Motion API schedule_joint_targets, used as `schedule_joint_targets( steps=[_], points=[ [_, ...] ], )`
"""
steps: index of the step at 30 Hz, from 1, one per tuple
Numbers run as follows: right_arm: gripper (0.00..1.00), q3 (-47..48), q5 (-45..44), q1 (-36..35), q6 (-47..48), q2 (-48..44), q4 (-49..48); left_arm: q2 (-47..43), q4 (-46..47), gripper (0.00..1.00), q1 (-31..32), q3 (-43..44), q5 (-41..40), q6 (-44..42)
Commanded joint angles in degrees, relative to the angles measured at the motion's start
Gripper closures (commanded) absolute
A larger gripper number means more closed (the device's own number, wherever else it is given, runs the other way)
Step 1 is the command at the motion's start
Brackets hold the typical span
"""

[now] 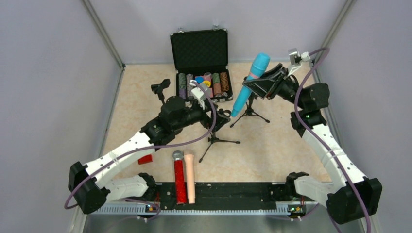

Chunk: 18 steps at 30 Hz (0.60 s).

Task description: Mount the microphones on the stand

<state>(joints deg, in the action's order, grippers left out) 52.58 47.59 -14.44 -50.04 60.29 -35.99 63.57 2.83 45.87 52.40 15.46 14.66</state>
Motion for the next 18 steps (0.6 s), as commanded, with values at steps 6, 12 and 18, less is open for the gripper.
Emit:
schedule_joint_targets(
  steps=[6,12,18],
  points=[
    [1.0,8.14,-3.45,0.63,-0.78,5.07,-4.01,2.77,-2.67,0.03,-3.13,12.32,-1.92,-5.28],
    [1.0,11.47,-5.3,0.63,0.2,7.62,-1.68,5.76,-2.65,0.03,-12.02,15.43,7.98,2.81],
    [1.0,15.25,-5.53,0.6,1.53,10.02,1.94,7.18,-0.32,0.03,-20.48,14.63,19.78,12.25]
  ],
)
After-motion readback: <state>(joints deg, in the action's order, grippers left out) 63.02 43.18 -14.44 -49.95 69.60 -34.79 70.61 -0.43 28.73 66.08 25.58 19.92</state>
